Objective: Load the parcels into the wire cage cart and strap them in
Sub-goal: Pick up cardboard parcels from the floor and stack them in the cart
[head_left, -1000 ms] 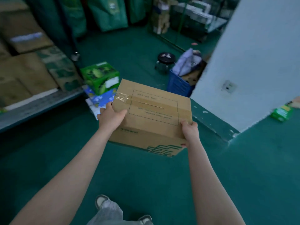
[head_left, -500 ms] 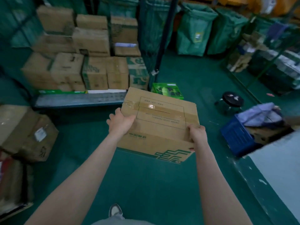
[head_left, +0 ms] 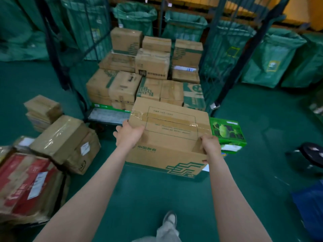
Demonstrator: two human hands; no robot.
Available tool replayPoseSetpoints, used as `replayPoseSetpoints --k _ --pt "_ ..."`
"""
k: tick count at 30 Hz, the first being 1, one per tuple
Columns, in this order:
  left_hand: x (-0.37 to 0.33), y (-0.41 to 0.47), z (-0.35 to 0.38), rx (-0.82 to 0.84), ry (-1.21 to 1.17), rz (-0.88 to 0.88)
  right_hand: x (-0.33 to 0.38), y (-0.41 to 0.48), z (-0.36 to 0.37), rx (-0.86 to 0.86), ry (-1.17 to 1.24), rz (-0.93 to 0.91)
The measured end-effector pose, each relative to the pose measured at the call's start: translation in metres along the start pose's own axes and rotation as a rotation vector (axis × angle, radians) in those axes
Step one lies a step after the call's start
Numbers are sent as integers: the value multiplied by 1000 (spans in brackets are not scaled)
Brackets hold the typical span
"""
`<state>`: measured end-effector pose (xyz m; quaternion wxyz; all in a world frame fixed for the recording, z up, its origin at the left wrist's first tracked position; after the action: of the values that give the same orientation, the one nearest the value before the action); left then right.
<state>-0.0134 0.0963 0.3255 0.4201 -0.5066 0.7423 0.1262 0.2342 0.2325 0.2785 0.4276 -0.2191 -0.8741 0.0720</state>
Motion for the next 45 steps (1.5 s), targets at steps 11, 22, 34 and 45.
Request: replayPoseSetpoints --k 11,22,34,45 --pt "-72 108 41 -124 -43 -86 135 103 66 126 -78 -100" --pt "-117 204 51 -251 -64 -170 248 161 145 238 -139 -239" --pt "-136 383 25 -233 -73 -200 361 177 275 252 -127 -193" --pt "-158 539 -11 -280 -96 -236 463 186 400 269 -117 -211"
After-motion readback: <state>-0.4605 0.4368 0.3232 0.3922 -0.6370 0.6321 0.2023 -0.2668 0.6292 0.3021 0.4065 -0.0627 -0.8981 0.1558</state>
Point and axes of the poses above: each hand's wrist, its own y-axis towards the middle knuckle, its own z-axis out of the palm, x = y × z, the point moved 4 cm from there along y, towards the middle knuckle, and after that the axes turned 12 degrees about -x, right-handed, at the moved point
